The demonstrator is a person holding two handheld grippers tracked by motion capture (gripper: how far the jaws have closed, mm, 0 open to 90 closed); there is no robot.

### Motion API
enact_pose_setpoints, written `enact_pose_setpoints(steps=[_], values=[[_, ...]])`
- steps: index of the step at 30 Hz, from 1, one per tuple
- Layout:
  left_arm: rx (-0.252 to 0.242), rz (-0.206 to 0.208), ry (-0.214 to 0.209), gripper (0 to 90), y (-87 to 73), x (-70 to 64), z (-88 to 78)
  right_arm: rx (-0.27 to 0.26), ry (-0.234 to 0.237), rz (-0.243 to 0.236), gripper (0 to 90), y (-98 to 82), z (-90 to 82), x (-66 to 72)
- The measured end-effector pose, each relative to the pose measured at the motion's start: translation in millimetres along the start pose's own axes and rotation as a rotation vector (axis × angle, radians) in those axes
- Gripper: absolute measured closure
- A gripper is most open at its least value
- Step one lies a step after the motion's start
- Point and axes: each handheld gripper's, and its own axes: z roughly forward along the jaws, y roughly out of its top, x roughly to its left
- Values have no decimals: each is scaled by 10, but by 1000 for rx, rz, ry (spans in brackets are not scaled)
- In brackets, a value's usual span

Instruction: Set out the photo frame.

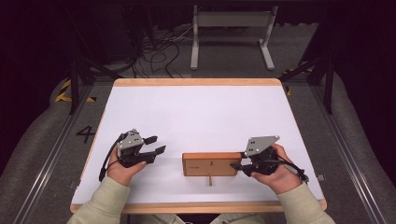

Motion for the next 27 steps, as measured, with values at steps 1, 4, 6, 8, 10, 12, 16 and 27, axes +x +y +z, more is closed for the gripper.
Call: enact_pose_setpoints(steps=[1,4,6,8,10,12,16,27], values=[[-6,1,-3,481,-5,9,4,2,3,-7,621,-1,-10,19],[-4,1,-3,480,-10,12,9,6,4,-19,635,-12,-36,70],[-4,8,2,474,-11,11,12,7,3,-32,636,-17,-47,94],[0,15,6,464,-9,14,13,13,5,-46,635,-17,-56,124],[7,14,9,452,-11,16,14,18,12,-56,628,-17,-70,157],[12,4,9,429,-14,23,19,27,25,-57,616,-23,-79,188],[19,-10,17,393,-24,25,30,42,42,-64,575,-57,-80,258],[14,-7,9,371,-20,30,48,85,39,4,474,-174,-81,248]])
